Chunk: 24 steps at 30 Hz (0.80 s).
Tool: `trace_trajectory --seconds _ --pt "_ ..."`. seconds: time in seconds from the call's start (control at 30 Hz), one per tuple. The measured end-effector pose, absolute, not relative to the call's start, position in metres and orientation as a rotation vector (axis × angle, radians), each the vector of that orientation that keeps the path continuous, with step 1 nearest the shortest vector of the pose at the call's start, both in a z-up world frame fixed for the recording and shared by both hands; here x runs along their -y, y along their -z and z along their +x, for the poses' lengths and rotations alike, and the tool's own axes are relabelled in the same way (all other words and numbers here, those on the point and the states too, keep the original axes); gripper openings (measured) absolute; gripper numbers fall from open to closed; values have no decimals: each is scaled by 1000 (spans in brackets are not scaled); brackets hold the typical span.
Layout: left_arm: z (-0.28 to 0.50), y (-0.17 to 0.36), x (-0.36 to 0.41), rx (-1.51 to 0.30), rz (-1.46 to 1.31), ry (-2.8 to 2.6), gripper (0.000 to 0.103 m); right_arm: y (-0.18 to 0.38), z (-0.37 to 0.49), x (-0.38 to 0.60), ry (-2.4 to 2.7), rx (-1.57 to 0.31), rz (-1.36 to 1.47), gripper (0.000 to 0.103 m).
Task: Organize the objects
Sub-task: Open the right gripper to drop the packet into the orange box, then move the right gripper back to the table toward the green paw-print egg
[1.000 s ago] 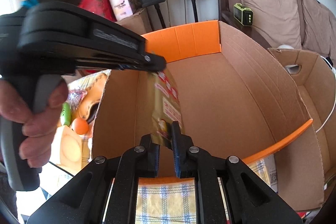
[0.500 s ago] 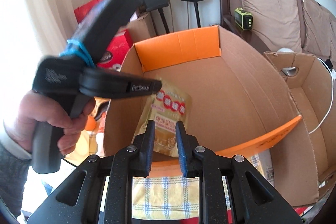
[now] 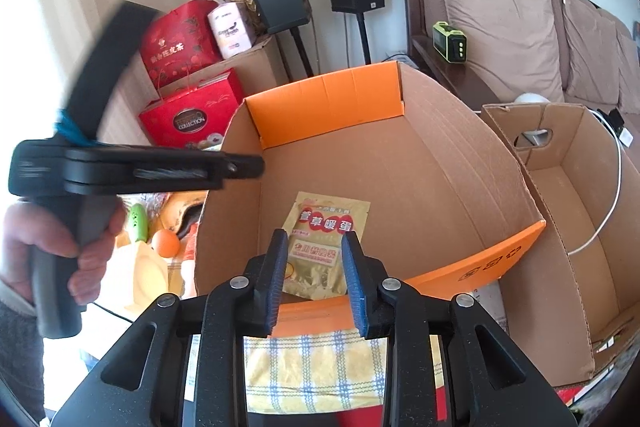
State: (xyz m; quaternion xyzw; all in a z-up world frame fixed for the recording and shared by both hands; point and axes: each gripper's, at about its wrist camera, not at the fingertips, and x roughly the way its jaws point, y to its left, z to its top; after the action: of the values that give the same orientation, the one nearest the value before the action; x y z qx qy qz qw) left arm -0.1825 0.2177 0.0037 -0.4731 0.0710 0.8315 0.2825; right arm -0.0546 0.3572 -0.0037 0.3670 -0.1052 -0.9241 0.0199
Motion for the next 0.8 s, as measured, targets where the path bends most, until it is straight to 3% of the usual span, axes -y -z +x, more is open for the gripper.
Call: trace_trajectory --seconds 0.17,0.23,0.47,0.6,0.63,0.8 --pt "-165 -26 -185 -154 -1186 -2284 72 -2 -52 -351 2865 305 1115 47" --pt "-158 -31 -170 -139 -1168 -2311 84 -5 -52 -347 2861 292 1102 53" --pt "-136 -43 -121 -142 -1104 -2444 97 -14 -53 -322 2832 230 1063 81" --pt "-126 -45 -95 -124 -1100 -2490 98 -18 -54 -308 2801 218 1051 86" --pt "-122 -45 -89 -122 -1097 -2497 103 -19 -54 -305 2799 209 1047 87" --pt "-105 -41 -61 -123 -1095 -2529 103 -19 -56 -288 2779 162 1039 89"
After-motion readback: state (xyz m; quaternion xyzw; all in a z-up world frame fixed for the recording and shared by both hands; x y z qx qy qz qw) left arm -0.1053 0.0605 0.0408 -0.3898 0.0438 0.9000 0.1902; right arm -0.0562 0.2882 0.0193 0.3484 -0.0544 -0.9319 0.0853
